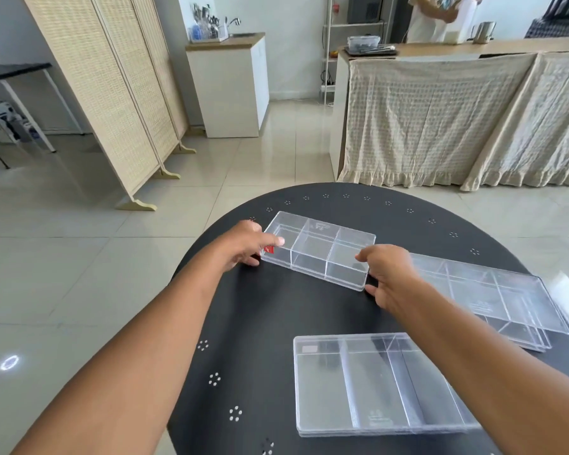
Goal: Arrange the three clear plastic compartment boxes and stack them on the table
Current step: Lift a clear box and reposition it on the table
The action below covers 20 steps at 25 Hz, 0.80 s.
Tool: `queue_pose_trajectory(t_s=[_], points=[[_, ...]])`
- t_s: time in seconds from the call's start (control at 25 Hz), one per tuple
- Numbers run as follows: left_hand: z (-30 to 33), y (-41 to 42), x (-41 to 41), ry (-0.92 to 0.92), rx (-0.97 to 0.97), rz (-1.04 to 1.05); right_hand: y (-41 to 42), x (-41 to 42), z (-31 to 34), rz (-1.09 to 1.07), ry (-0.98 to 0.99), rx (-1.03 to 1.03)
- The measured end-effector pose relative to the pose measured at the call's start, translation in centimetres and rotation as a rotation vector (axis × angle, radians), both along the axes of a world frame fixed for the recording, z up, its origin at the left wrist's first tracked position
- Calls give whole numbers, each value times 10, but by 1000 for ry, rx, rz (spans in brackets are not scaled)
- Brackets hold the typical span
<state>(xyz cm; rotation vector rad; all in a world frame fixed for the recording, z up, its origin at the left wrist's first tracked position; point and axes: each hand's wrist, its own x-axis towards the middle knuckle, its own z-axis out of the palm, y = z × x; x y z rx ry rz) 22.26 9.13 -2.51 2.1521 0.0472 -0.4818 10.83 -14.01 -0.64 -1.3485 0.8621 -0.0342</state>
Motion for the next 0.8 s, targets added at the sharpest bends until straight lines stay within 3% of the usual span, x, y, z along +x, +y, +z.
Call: queue_pose_trajectory(t_s=[0.12, 0.32, 0.48, 0.8], points=[[0, 4, -24, 76, -93, 82, -5, 3, 1, 26, -10, -59], [3, -5, -62, -47, -260, 276, -16, -1, 6, 108, -34, 25], [26, 11, -78, -144, -370, 248, -19, -10, 18, 191, -110, 27], [12, 36, -108, -349, -102, 172, -14, -28, 29, 220, -292, -21]])
